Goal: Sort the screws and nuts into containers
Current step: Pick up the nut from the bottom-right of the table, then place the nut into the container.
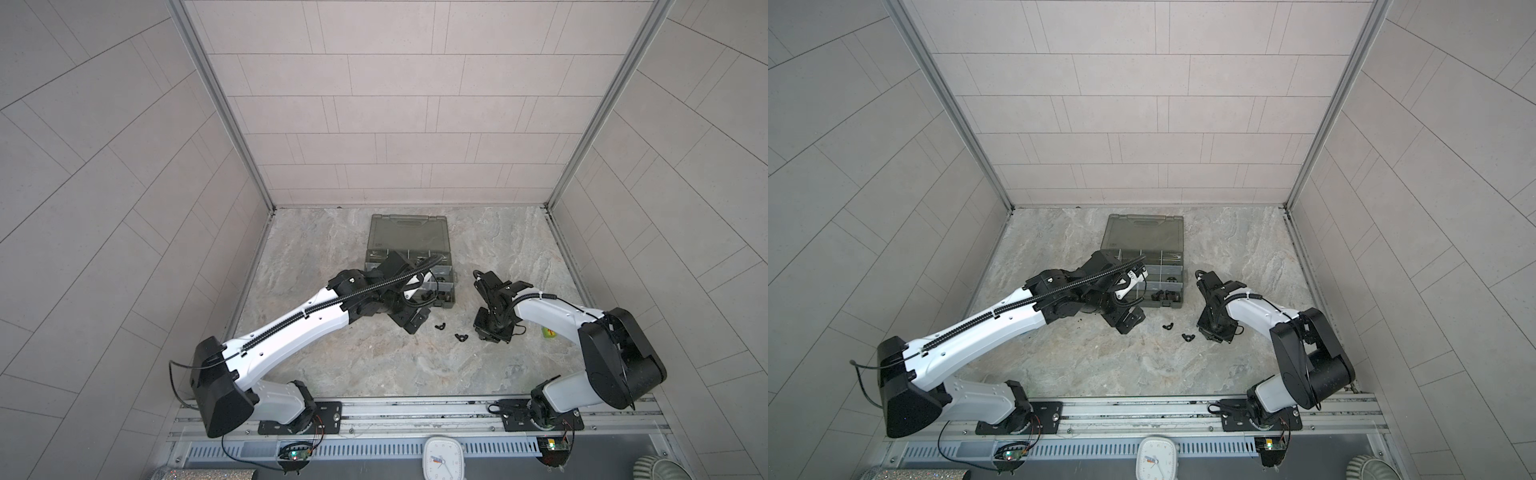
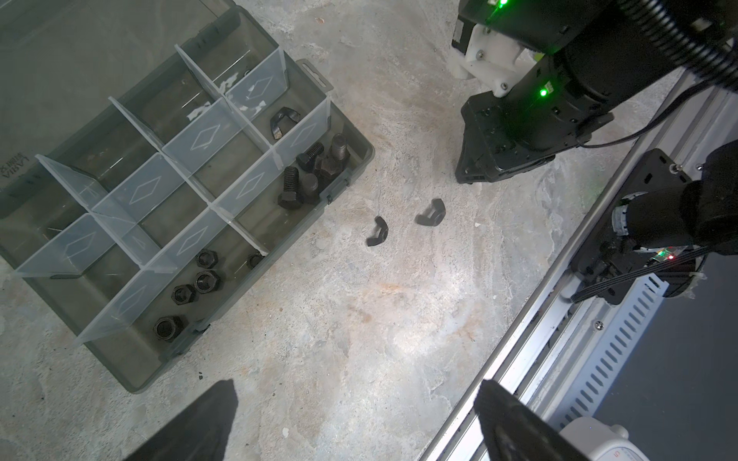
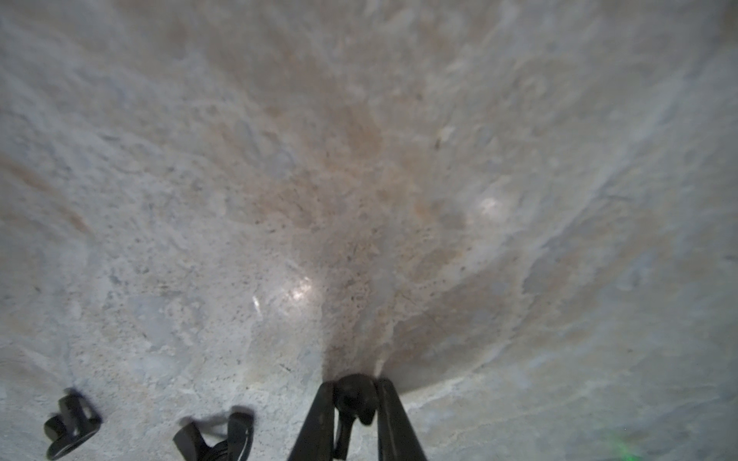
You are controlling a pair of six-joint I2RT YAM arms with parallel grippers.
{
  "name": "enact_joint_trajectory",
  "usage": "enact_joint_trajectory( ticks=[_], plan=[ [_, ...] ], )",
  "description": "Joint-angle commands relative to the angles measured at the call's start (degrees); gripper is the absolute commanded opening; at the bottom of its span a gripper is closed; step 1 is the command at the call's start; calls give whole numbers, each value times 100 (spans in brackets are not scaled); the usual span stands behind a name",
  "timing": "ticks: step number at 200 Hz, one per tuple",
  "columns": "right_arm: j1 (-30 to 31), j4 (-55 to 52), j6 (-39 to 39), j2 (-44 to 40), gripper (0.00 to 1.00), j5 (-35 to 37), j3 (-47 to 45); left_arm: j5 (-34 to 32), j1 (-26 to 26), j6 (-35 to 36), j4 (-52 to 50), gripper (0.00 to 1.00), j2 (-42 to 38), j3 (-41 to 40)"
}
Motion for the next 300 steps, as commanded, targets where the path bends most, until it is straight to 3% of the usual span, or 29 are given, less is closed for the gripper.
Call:
enact_joint_trajectory(
  ticks=[1,138,180,300],
  plan=[
    [39,-41,40,98,18,63,67,-99,-15,68,-97,100,-109,-83],
    [30,-946,-661,72,16,381,1003,-256,-11,47,-97,100,173,180],
    [36,-1202,-900,201,16,457,1580,-675,77,-137,-185,100,261,336],
    [99,-1156,-1322,1668,16,37,3633,-632,874,50,-381,100,846,899]
  ],
)
